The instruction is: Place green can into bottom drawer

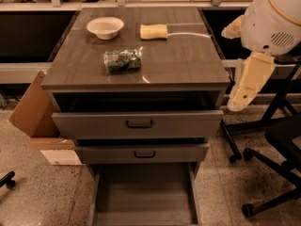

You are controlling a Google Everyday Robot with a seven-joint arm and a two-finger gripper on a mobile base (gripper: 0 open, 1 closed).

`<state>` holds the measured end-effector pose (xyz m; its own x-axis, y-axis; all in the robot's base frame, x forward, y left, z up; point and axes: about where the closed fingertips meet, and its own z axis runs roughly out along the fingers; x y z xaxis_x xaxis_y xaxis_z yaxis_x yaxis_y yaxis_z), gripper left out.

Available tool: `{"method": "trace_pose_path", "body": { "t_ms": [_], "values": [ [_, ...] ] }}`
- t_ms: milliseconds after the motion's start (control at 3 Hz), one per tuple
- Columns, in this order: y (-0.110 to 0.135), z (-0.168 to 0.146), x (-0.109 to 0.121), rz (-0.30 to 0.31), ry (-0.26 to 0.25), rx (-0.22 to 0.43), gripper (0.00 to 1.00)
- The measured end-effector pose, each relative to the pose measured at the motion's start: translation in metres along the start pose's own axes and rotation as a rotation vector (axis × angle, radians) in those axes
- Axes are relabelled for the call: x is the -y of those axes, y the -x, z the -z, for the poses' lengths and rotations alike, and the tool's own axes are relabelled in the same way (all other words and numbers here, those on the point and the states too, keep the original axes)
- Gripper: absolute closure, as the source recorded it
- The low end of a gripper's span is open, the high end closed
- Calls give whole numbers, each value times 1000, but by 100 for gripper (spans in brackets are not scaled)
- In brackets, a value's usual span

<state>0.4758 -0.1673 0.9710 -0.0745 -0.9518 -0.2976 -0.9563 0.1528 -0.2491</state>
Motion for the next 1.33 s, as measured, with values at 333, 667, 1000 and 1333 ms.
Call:
{"method": "trace_pose_path", "body": {
  "t_ms": [333, 667, 1000, 1333],
  "values": [
    [13, -23, 14, 22, -1, 57, 0],
    [37, -50, 34, 63, 2, 126, 0],
    [59, -72, 48, 108, 12, 153, 0],
    [89, -98, 65, 175, 35, 157, 0]
  ]
}}
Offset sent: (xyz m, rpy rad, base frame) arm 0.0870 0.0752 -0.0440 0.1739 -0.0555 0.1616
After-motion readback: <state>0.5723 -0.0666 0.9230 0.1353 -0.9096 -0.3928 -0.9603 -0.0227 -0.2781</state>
